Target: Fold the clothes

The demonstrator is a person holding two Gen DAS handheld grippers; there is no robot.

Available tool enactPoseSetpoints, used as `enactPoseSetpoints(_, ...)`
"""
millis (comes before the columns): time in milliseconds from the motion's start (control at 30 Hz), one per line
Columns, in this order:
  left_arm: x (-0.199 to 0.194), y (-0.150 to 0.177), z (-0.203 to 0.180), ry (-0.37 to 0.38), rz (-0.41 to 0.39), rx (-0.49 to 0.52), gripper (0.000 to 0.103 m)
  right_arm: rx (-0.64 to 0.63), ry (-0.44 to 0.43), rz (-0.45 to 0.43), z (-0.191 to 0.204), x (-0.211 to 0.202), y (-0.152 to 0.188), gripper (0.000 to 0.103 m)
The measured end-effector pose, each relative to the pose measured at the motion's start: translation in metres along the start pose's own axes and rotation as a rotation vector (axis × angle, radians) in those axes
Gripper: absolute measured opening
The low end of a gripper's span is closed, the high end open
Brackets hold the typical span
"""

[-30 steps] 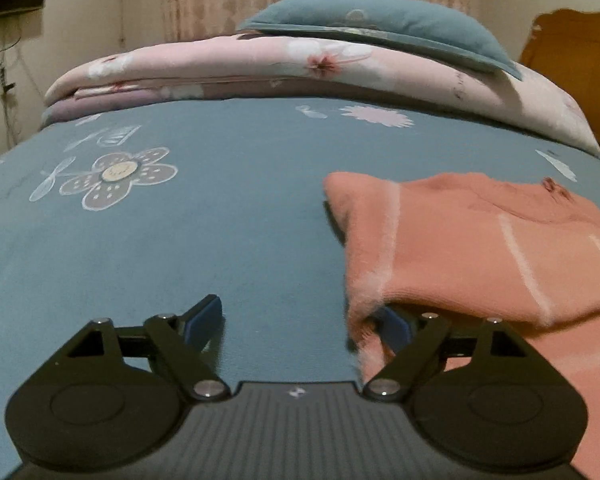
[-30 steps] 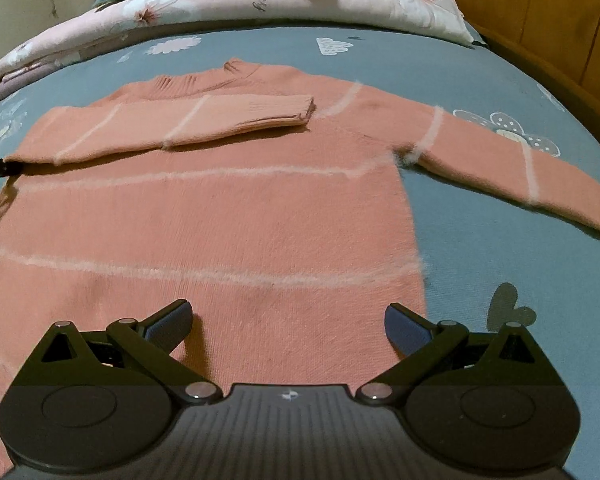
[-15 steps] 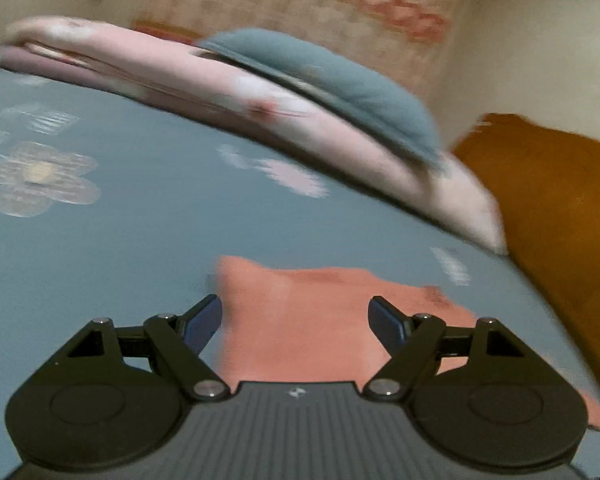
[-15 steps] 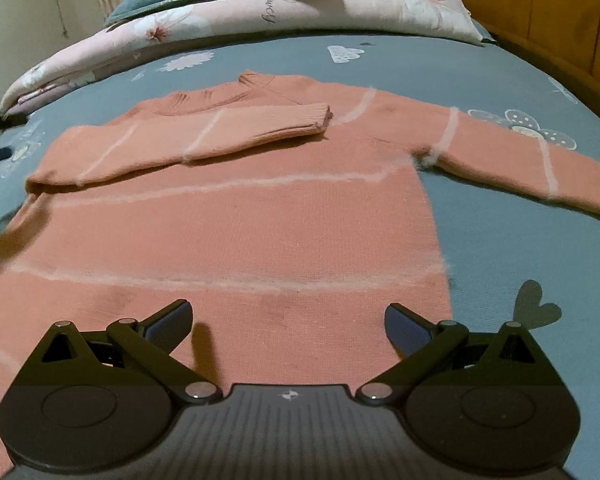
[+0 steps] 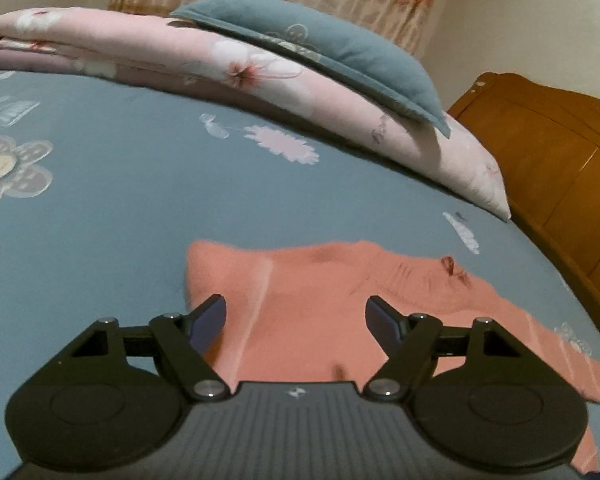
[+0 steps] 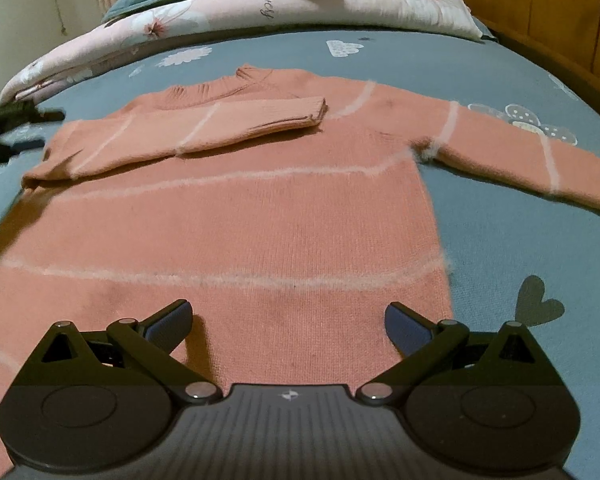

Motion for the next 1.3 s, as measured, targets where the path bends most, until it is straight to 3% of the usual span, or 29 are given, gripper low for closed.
enactPoseSetpoints(67, 0.017, -0.011, -0.002, 0.018, 0.02, -0.007, 0.077, -0.004, 0.002, 0.0, 0.0, 0.0, 0.0, 0.103)
enactPoseSetpoints(167, 0.04, -0.011, 0.008, -0.018, 0.069, -0.035, 0.077, -0.007, 0.0, 0.0, -0.001, 0.0, 0.001, 0.103)
enactPoseSetpoints(267, 0.056, -0.008, 0.013, -0.054, 0.12, 0.034, 0.076, -0.014, -0.001, 0.003, -0.002, 0.0, 0.0, 0.103)
enactPoseSetpoints(367, 0.052, -0.016, 0.008, -0.072, 0.142, 0.077, 0.076, -0.018, 0.0, 0.006, -0.002, 0.0, 0.0, 0.103)
enactPoseSetpoints(467, 0.041, -0.023, 0.01, -0.063, 0.106, 0.061, 0.077, -0.02, 0.003, 0.007, -0.001, 0.0, 0.0, 0.103)
enactPoseSetpoints(633, 0.054, -0.01, 0.013, -0.073, 0.175, 0.059, 0.077, -0.019, 0.005, 0.007, 0.0, 0.001, 0.0, 0.103)
enactPoseSetpoints(733, 0.041, -0.012, 0.006, -0.098, 0.159, 0.087, 0.077, -0.015, 0.003, 0.007, 0.0, 0.001, 0.001, 0.103)
enactPoseSetpoints(800, 0.022, -0.014, -0.007, -0.076, 0.132, 0.097, 0.077, -0.017, 0.004, 0.007, 0.0, 0.001, 0.001, 0.103)
enactPoseSetpoints(933, -0.004, 0.005, -0.043, -0.038, 0.106, 0.257, 0.083, -0.019, 0.007, 0.003, 0.0, 0.002, 0.001, 0.103)
enactPoseSetpoints(1100, 0.01, 0.036, -0.049, -0.092, 0.22, 0.293, 0.083, -0.03, 0.017, -0.007, 0.001, 0.003, 0.002, 0.103)
enactPoseSetpoints(1167, -0.002, 0.032, -0.059, -0.121, 0.201, 0.287, 0.083, -0.032, 0.013, -0.018, 0.001, 0.002, 0.002, 0.103)
enactPoseSetpoints(1300, -0.036, 0.042, -0.083, -0.116, 0.119, 0.376, 0.084, -0.013, -0.018, -0.04, -0.002, -0.001, -0.001, 0.103)
Point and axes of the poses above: each gripper's, at about its wrist camera, not at the fingertips, and x roughly the way its jaws point, z to its left, y to its underside, the point moved 3 cm from there along x, roughly the way its jaws point, and after that the axes turned 10 degrees about x, right-handed, at the moved point
